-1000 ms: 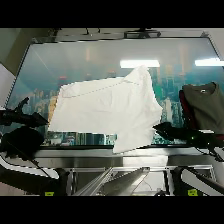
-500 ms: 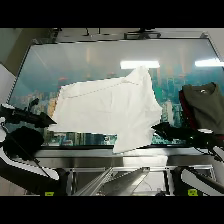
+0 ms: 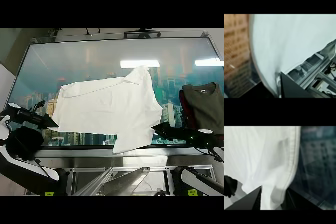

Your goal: Fold the shirts.

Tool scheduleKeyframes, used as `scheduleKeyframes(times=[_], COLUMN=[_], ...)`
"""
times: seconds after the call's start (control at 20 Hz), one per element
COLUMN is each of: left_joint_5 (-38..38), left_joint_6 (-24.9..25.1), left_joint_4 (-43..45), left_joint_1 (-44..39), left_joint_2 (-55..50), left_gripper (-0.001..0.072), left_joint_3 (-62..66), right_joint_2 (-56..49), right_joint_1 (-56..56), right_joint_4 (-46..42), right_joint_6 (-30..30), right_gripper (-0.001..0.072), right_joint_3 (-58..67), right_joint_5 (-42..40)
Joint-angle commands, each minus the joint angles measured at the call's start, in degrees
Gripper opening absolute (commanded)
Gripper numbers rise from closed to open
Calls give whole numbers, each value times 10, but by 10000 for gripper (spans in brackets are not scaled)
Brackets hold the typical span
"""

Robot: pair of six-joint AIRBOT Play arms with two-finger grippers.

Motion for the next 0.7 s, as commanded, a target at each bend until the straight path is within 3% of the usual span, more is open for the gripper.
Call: scheduleKeyframes(times=[0.0, 0.05, 0.15, 0.2, 0.25, 0.45, 0.65], left_joint_5=[51, 54, 58, 57, 54, 9, -18], left_joint_6=[-1, -1, -2, -2, -2, -1, 17], left_joint_4=[-38, -44, -48, -48, -49, -123, -256], left_joint_1=[-1, -1, -1, -1, -1, 6, 5], left_joint_2=[0, 0, 0, 0, 0, 10, 116], left_gripper=[-6, -7, -6, -6, -6, -7, -7], left_joint_3=[1, 1, 1, 1, 1, 1, 1], right_joint_2=[0, 0, 0, 0, 0, 11, 97], right_joint_1=[10, 19, 40, 50, 55, 54, 54], right_joint_4=[9, 19, 36, 42, 44, 56, 56], right_joint_6=[0, -4, -9, -9, -9, -16, -3], right_gripper=[311, 236, 203, 83, 27, 17, 17], right_joint_3=[1, 1, 1, 1, 1, 29, 160], right_joint_5=[-6, -15, -38, -45, -47, -16, 73])
